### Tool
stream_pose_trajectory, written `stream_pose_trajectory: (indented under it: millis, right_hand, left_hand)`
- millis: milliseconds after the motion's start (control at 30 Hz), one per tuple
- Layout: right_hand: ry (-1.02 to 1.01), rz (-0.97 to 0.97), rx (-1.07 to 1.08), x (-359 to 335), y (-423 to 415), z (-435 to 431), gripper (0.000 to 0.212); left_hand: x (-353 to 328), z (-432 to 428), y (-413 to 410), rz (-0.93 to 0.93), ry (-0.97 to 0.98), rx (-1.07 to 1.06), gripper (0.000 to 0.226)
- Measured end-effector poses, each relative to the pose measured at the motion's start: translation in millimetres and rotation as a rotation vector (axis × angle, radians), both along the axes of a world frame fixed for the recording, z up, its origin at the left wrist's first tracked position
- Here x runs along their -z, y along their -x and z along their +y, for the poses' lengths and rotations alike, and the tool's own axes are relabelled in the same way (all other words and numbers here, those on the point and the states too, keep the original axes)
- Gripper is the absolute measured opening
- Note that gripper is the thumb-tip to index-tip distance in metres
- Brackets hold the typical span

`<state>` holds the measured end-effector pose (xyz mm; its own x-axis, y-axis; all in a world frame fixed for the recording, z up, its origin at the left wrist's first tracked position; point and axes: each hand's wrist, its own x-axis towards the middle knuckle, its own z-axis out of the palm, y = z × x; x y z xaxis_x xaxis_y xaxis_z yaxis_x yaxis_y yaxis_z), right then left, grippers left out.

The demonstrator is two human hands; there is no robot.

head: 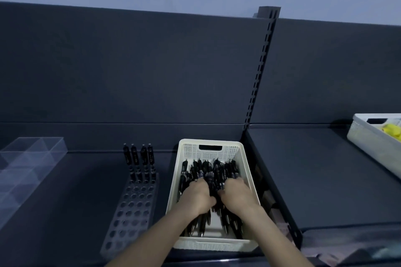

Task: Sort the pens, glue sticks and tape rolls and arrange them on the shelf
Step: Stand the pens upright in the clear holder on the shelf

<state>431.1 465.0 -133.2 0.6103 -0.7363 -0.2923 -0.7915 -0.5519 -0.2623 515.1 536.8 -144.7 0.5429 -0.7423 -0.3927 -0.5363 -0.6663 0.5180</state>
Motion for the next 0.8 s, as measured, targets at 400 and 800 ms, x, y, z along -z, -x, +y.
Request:
stream_pose_trajectory:
  millis: [400, 800]
  right_hand:
    - [-0.006, -0.012, -0.040, -0.6, 2.5, 16.9, 0.020]
    - [-0.869, -0.854, 0.178, -52.4, 21.5, 15.7, 0.022]
  left_hand:
    - [-4.2, 8.9, -16.1, 0.175, 0.161, -0.098, 0.019]
    - [-50.0, 70.4, -22.1, 0.511, 0.660, -0.200, 0.011]
